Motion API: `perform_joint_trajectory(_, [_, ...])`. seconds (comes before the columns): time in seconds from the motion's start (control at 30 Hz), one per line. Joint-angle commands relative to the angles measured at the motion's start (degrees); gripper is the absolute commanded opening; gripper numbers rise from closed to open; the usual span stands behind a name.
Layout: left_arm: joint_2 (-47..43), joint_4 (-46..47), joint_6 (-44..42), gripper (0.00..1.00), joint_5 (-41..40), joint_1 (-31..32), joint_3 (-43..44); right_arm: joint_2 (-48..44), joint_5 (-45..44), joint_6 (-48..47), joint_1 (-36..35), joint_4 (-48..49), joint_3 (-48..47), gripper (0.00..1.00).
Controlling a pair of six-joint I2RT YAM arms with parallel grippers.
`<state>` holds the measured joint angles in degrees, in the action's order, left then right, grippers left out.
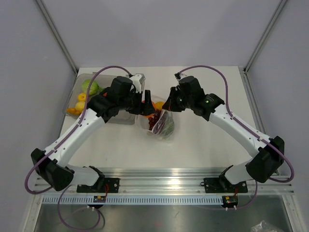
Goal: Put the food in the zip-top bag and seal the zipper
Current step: Place the fake fruit in the zipper food storage bag.
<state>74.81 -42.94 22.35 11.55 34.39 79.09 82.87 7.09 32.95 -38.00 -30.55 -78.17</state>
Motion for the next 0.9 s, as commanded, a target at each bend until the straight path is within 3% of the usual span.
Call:
perform_joint_trajectory(0.0, [3.23, 5.14, 1.64, 0.36, -7.14, 0.85, 2.21, -3.15, -0.50, 0.36, -0.50, 1.98, 0.21, 0.00])
perform_joint_trajectory(0.43, [13.52, 11.56, 1.47, 0.38, -24.29, 5.77, 5.46, -6.05, -1.29, 0.36, -0.50, 1.02, 2.15, 0.00])
perform_joint_trajectory(0.53, [16.58, 11.13, 0.33, 0.73, -25.79, 6.91, 6.69, -6.06, -1.47, 0.10, -0.50, 1.01, 2.23, 0.00])
perform_joint_trajectory(0.6, [17.91, 9.29, 0.33, 0.87, -25.44, 7.27, 8.79, -6.06, -1.47, 0.01, -0.50, 0.75, 2.41, 0.00])
perform_joint_trajectory(0.67, [17.92, 7.78, 0.07, 0.91, -24.83, 7.62, 9.33, -6.32, -1.64, -0.08, -0.50, 0.84, 2.67, 0.00])
perform_joint_trajectory(0.7, [17.48, 7.35, -0.11, 0.98, -23.52, 7.62, 9.42, -6.32, -1.64, 0.01, -0.50, 1.10, 2.85, 0.00])
perform_joint_trajectory(0.87, [13.36, 4.27, -2.40, 0.99, -18.33, 7.79, 10.65, -6.49, -1.38, 0.01, -0.50, 1.54, 3.20, 0.00])
